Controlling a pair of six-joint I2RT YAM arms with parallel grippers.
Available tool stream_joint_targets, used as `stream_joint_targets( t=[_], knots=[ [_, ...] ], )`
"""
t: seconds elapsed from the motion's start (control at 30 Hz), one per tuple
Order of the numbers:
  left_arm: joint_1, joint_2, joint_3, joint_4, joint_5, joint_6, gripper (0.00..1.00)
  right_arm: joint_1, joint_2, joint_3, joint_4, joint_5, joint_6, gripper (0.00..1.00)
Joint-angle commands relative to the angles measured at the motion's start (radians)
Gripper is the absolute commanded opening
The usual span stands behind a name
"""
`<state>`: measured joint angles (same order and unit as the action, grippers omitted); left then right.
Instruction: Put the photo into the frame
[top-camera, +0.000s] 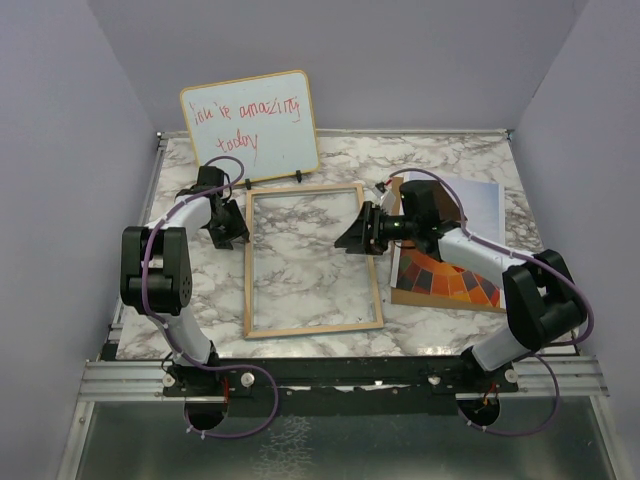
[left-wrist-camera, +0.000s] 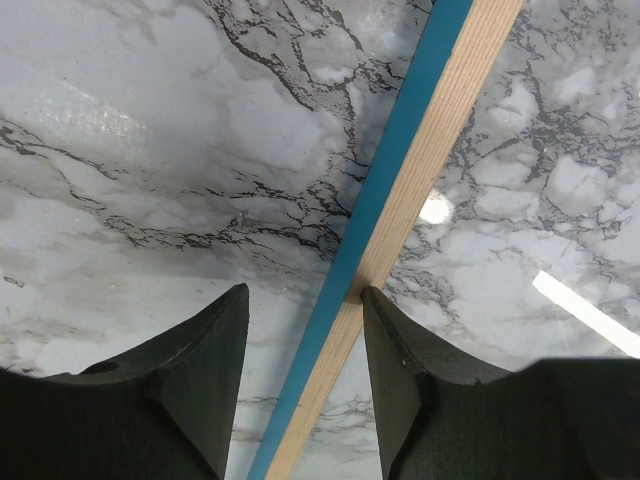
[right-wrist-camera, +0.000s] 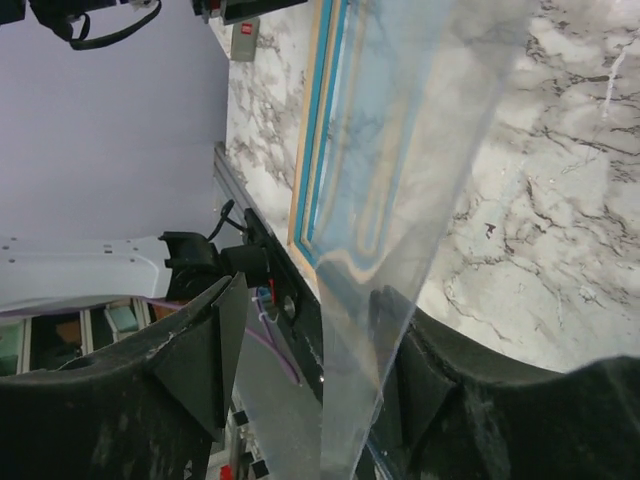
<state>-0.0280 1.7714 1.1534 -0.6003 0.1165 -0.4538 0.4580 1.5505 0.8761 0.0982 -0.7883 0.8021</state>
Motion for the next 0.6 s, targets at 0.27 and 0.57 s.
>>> stream_joint_targets(
  t=[0.27, 0.57],
  knots=[
    [-0.003, 0.063, 0.012, 0.017, 0.001, 0.025, 0.5, -0.035, 0.09, 0.116, -0.137, 0.174, -0.121, 0.86],
    [-0.003, 0.072, 0.027, 0.019, 0.008, 0.032, 0.5, -0.066, 0.204, 0.137, 0.05, 0.038, -0.089, 0.7]
  ],
)
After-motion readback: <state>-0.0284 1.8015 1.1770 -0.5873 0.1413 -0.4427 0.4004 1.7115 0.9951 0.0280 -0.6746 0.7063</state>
